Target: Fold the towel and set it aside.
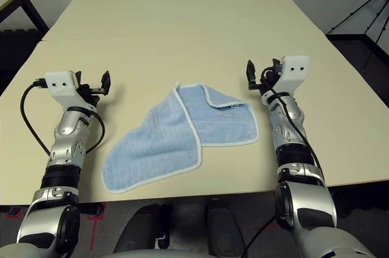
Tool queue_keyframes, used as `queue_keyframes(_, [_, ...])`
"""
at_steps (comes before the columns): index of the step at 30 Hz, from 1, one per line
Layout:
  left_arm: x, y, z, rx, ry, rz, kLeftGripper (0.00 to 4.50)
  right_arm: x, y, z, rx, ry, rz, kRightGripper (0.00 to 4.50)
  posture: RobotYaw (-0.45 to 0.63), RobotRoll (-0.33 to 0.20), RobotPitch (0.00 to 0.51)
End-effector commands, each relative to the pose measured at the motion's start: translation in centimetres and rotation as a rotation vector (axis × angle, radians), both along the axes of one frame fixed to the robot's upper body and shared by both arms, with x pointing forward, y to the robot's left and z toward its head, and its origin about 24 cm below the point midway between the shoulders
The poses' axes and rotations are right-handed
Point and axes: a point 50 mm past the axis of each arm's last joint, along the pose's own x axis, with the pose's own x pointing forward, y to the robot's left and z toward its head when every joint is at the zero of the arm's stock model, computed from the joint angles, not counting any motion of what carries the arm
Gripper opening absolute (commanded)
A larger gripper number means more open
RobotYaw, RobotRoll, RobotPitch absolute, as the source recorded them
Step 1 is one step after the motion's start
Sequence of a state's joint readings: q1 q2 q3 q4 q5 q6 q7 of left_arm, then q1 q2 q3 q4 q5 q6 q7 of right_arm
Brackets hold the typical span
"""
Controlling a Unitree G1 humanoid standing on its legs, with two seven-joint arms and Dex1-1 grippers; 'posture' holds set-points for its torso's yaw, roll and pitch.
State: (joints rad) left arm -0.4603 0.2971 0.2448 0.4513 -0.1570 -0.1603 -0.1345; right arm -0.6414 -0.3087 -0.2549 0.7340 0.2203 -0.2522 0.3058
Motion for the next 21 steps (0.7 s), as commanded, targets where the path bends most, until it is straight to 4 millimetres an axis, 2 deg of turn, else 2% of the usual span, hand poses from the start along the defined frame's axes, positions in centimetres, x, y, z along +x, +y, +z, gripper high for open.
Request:
queue_keyframes(1, [-0.04,0.39,-0.28,0.002,0.022,0.014,4.5,0.0,-0.1,0.01,0.009,0.003,-0.005,4.49,-0.02,0.0,0.113])
queue_keyframes(15, [-0.01,0.23,-0.32,0.017,0.027,-0.01,4.5,-0.05,-0.09,-0.02,0.009,0.003,-0.002,4.49,-0.02,0.0,0.114])
queue_keyframes(17, [-0.03,0.26,-0.3,0.033,0.032,-0.048,4.5,-0.03,-0.1,-0.01,0.008,0.003,0.0,4.49,-0.02,0.0,0.114])
queue_keyframes(21, [-0.29,0.31,0.41,0.05,0.034,-0.235,4.5,-0.08,-0.19,-0.03,0.004,0.004,0.002,4.49,-0.01,0.0,0.112])
